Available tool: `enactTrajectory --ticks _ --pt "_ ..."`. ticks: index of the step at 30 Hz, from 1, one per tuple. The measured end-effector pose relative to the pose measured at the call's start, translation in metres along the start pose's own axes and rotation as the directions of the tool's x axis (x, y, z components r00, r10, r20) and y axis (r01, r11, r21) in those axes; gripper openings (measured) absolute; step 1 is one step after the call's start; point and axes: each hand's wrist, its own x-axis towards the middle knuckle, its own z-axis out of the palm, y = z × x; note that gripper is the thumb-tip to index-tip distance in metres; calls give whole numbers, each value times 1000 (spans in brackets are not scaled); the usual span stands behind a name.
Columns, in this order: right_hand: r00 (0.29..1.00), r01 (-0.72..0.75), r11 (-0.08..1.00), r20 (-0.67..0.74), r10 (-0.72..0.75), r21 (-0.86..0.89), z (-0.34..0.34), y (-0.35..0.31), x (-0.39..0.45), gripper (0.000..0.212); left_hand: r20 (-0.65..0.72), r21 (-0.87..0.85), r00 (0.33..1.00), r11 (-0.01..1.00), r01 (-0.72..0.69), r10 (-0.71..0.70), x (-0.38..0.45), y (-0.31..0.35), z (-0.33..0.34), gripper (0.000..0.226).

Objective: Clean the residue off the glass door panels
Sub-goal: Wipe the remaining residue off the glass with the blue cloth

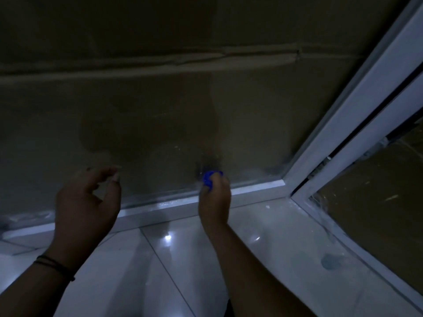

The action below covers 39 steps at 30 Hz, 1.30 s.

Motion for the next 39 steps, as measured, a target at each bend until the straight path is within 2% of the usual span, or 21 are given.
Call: enactTrajectory --ticks 3,4,6,7,9,11,15,18,20,23,26,30,32,35,39 --pt "983 28 996 180 -44 86 4 -9 -9 11 -17 2 1000 1000 25 -25 -2 -7 -6 24" --pt "983 -22 988 181 -6 151 -3 -9 -6 13 -22 3 999 1000 26 -25 -3 -10 -9 24" --pt "991 -130 954 59 118 269 -24 -3 3 23 -28 -4 999 999 40 -40 -5 -15 -13 24" --pt "984 -162 951 -29 175 264 -36 5 11 24 -32 -6 998 999 52 -52 -5 -17 -16 24" --pt "965 -200 972 -144 217 122 -56 20 30 22 -33 -7 998 998 62 -62 -5 -21 -20 23" --pt "960 -248 969 -138 245 -1 -64 30 48 28 -39 -20 997 997 68 -69 -4 -25 -26 22" --pt "969 -223 973 -125 214 -67 -49 21 51 15 -65 -25 993 995 101 -102 -2 -35 -38 23" --pt "991 -113 992 -74 109 -52 -19 4 22 16 -60 -15 989 991 131 -132 -7 -44 -46 24" --pt "999 -33 998 -33 31 -49 5 -11 0 14 -74 -25 984 987 159 -161 -10 -50 -50 16" --pt "996 -16 999 85 18 -33 40 -34 -26 19 -73 -23 976 978 206 -207 -14 -59 -58 12" --pt "976 -44 999 212 48 -24 68 -58 -48 26 -68 10 972 974 227 -226 -17 -67 -67 14" --pt "916 97 994 386 -106 43 91 -87 -71 16 -86 31 970 972 231 -228 -22 -75 -76 14" --pt "898 82 992 425 -116 98 89 -93 -69 10 -95 29 968 971 238 -234 -24 -79 -78 14" --pt "929 -54 978 370 -25 200 68 -90 -61 19 -102 22 961 965 261 -258 -26 -86 -77 15" --pt "992 -114 992 57 111 46 34 -67 -36 13 -119 -13 948 955 297 -296 -25 -100 -78 19"
